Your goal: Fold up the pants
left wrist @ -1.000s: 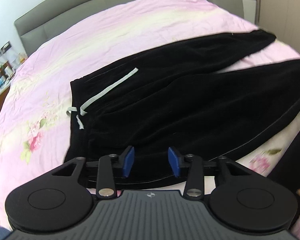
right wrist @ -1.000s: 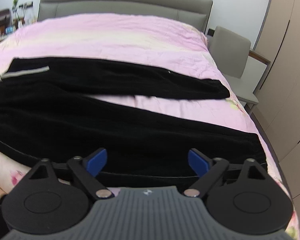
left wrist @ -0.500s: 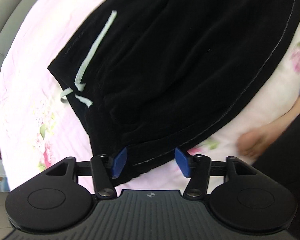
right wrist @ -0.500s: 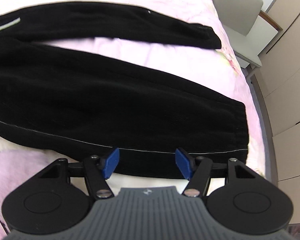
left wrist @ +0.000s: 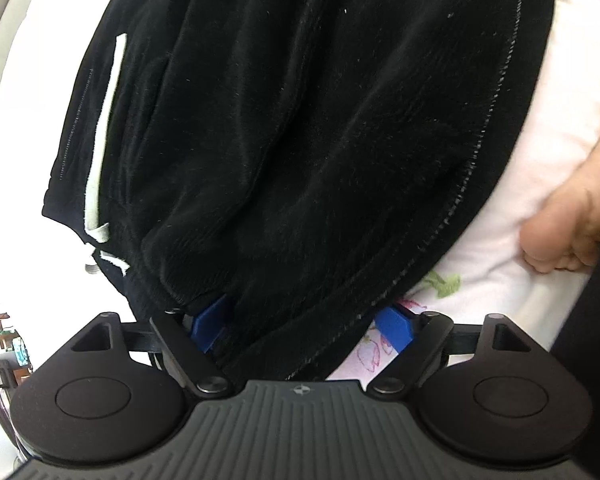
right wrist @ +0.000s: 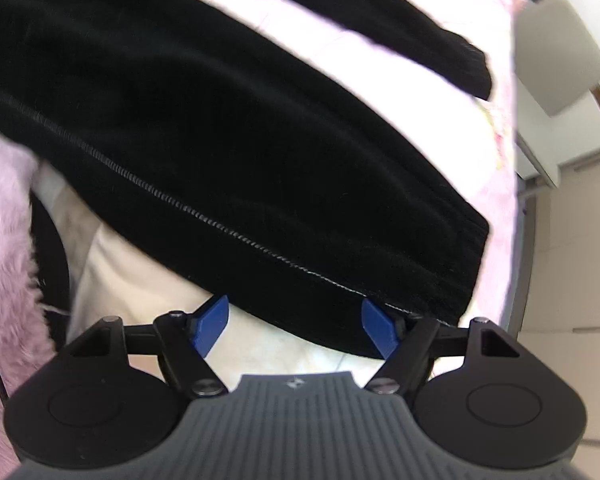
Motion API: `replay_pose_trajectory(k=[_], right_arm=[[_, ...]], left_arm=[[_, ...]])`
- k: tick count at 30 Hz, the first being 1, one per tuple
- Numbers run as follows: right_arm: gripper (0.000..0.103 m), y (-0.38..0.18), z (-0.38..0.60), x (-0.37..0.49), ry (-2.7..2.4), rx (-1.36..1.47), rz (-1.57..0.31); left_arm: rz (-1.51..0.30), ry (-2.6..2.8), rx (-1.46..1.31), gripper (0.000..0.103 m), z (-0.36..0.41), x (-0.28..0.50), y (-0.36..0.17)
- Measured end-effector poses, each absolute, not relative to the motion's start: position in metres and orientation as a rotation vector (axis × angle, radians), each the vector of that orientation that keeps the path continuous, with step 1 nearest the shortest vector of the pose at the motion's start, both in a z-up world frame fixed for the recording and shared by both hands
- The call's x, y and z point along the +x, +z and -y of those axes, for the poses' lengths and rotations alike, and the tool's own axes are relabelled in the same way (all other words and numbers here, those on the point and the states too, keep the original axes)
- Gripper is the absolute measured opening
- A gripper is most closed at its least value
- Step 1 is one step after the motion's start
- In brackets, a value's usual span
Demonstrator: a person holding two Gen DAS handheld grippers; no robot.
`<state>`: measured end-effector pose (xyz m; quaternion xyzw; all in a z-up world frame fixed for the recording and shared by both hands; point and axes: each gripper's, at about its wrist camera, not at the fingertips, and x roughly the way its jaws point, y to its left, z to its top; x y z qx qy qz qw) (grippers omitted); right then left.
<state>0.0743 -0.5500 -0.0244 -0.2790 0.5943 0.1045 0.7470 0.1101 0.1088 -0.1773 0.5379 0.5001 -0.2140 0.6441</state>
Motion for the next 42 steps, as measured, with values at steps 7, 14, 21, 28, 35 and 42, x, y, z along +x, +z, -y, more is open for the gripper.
replay_pose_trajectory(k=[7, 14, 21, 28, 35, 42], right_arm=[[0.084, -0.046, 0.528, 0.064, 0.38, -0.774, -1.21], [0.013, -0.04, 0.528, 0.039, 0.317, -0.812, -1.127], [0.001, -0.007, 0.52, 0.022, 0.165, -0.814, -0.962], [0.0, 0.041, 0.51, 0.067, -0.01, -0.827, -0.817], [0.0, 0.073, 0.508, 0.154, -0.13, -0.803, -0.734], [0.0, 0.055, 0.493, 0.264, -0.192, -0.809, -0.727]], left_arm=[[-1.143, -0.383, 1.184, 0.095, -0.101, 0.109, -0.18], [-1.04, -0.256, 1.002, 0.057, -0.108, 0.104, -0.159], [-0.947, -0.146, 0.756, 0.029, -0.118, 0.108, -0.116], [-0.829, -0.048, 0.476, 0.026, -0.131, 0.139, -0.042], [-0.806, 0.027, 0.344, 0.025, -0.132, 0.212, 0.0], [-0.866, 0.088, 0.387, 0.024, -0.121, 0.313, 0.0]])
